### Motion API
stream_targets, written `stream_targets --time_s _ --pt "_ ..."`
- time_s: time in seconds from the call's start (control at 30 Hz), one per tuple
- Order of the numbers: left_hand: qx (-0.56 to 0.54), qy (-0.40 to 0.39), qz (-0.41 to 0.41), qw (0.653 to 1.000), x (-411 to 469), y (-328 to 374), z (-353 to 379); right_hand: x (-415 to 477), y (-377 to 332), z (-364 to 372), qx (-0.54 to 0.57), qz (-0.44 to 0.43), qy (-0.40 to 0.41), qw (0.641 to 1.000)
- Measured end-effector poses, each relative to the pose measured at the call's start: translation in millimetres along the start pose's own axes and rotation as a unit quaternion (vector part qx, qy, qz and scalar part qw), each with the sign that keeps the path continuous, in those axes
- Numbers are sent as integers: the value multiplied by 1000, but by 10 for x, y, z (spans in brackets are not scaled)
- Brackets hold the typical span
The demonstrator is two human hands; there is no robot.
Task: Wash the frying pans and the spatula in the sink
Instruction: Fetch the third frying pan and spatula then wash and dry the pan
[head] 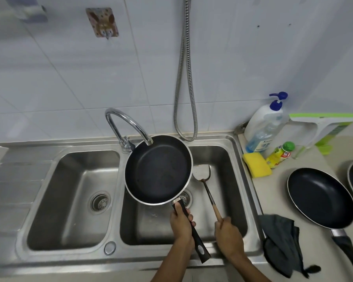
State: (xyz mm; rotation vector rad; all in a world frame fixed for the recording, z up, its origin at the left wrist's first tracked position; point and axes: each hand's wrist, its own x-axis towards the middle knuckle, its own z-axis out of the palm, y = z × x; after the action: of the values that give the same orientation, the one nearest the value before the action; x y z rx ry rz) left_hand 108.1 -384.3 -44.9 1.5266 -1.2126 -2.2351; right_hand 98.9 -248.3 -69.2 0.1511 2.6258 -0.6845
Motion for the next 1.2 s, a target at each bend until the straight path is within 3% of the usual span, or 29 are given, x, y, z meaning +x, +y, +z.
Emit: stream_targets --time_s 0.5,0.57,0.63,0.73,0.87,1.0,1.07,1.13,1.2 --pt "-9 -1 -4 1000 -22 27 -9 443 -86 358 45 85 -10 995" --pt "-2 0 -11 1000 -3 -5 -23 417 -110 314 -14 61 -16 998" --pt "12 0 -14 1000 24 -35 -35 387 -182 258 -107 2 30 994" --pt "29 -3 -15 999 65 -73 -63 168 -410 240 -62 -125 82 987" --pt "71 -20 -7 997 74 -23 -162 -175 -683 307 119 -92 -85 985" --pt "94 -41 -6 995 27 68 -228 -245 -645 427 122 -61 -121 983" --pt "129 -53 -9 990 9 128 -276 -248 -627 470 110 -76 -107 985" --pt "235 -73 7 969 40 232 -340 -263 -625 483 107 -84 -96 986" --pt "416 -108 32 902 96 423 -406 -276 -641 473 104 -90 -89 987"
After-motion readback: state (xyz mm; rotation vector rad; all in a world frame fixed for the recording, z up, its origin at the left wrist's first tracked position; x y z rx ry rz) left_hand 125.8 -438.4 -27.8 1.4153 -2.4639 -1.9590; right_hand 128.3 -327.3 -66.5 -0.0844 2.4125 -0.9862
